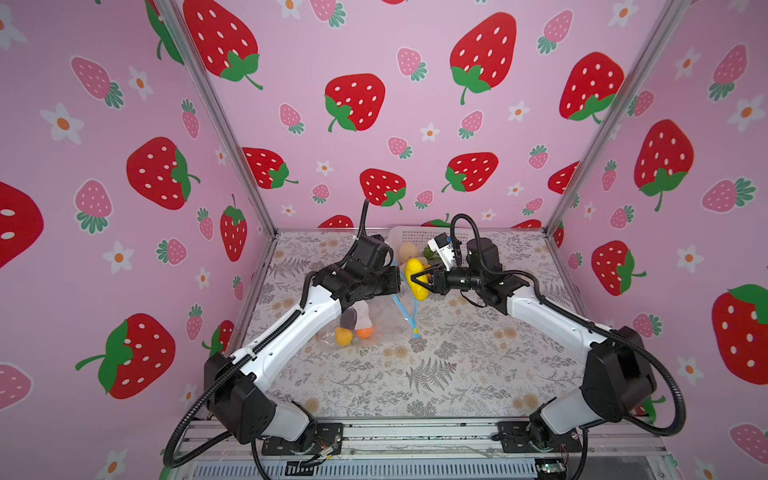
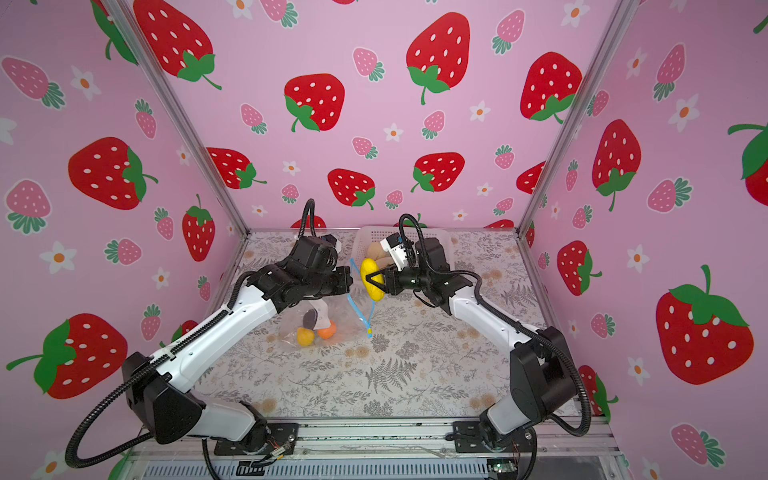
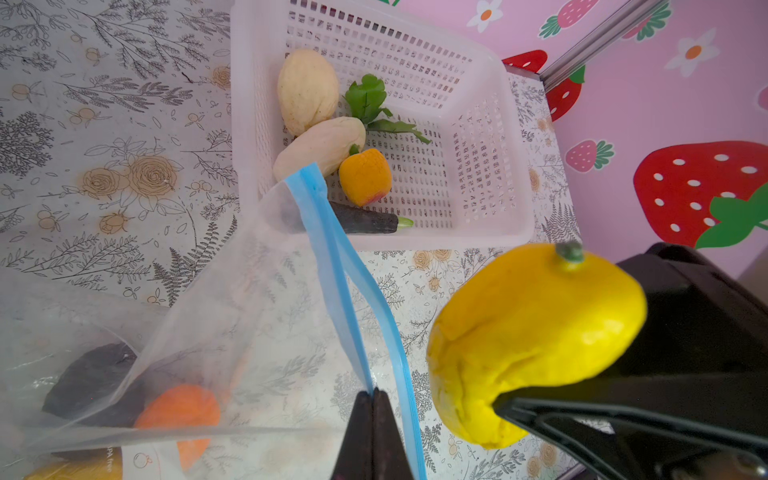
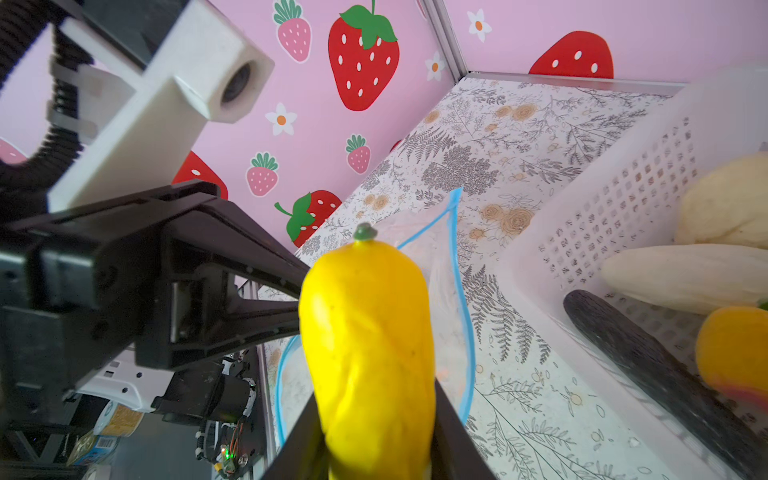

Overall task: Place the food in the zip-top bag and seal the zipper
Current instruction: 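Carry the yellow long fruit with the right gripper over the bag mouth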

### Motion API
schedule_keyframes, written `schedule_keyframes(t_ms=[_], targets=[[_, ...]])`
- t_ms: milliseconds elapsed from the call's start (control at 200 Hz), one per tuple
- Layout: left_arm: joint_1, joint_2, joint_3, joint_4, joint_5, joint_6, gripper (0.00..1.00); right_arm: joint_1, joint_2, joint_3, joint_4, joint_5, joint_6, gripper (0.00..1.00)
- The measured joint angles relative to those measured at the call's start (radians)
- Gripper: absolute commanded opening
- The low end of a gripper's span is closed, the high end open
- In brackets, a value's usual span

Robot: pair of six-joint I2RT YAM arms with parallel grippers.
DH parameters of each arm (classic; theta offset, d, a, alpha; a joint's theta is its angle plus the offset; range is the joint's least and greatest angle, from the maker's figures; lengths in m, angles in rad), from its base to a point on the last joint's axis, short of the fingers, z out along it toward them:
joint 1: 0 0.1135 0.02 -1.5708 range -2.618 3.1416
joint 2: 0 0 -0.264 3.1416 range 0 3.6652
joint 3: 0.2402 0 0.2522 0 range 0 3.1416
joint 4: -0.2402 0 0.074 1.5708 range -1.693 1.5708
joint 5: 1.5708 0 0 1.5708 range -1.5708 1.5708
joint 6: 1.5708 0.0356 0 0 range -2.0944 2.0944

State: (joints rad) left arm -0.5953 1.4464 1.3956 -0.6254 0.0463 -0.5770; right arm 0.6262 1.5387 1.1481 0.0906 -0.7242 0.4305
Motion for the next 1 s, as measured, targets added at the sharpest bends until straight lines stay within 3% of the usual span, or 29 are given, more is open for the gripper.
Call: schedule_keyframes(t_ms=[575, 1000], targets=[[0.000, 0.000, 0.000, 0.000, 0.010, -0.004, 0.00, 0.034, 0.109, 0.000, 0.037, -0.014, 0.041, 0.32], [0.000, 0.000, 0.000, 0.001, 0.017, -0.006, 0.00, 0.060, 0.170, 0.039, -0.040, 0.035, 0.018, 0.33]])
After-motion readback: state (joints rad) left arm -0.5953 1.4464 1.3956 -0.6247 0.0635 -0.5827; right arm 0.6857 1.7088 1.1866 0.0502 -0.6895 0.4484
